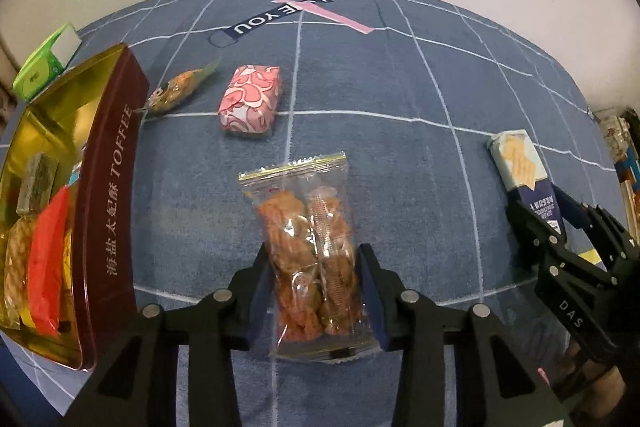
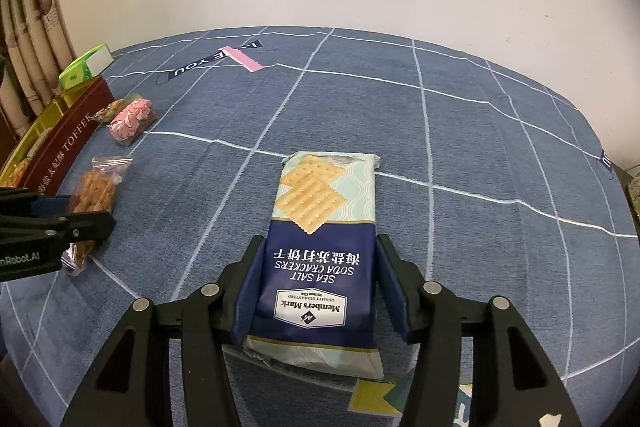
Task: Organize snacks
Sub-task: 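Carry the orange-stick bag into the gold tin and open the left gripper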
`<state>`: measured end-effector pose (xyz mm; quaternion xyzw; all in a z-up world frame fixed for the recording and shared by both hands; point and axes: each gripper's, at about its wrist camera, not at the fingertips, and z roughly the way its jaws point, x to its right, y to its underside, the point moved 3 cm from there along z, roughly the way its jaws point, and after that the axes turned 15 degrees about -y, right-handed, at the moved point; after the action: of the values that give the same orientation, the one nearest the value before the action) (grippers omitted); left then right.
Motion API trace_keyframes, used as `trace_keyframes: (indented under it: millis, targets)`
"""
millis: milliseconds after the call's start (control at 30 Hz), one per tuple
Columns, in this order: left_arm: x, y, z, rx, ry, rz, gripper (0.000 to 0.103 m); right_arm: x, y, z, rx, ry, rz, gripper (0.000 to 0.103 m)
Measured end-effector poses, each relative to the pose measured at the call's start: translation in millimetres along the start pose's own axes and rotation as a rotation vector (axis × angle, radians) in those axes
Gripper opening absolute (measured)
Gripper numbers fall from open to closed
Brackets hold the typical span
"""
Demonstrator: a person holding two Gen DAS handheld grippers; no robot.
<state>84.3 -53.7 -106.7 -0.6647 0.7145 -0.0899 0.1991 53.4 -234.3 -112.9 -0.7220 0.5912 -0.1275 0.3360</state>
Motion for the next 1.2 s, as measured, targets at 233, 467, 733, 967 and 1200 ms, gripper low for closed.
trace_keyframes:
  millis: [233,467,733,967,1200]
  targets:
    - [-1,7,-10,0.014,0.004,0.038,0.041,0,0,0,0.0,0.001,0.0,0.052]
    - [-7,13,-39,0.06,0.014,0.054,0.041,0,1,0,-0.001,0.003,-0.001,0.052]
    - [-30,10,-73,0.123,-0.003,0.009,0.041,0,1,1,-0.001,0.004,-0.002,0.052]
    - [-83,8,-83,0.143,-0.056,-0.068,0.041,0,1,1,-0.003,0.007,-0.005,0.051]
    - [-160,12,-73,0.108,-0.145,-0.171,0.041,1,0,2,-0.004,0.008,-0.007,0.051]
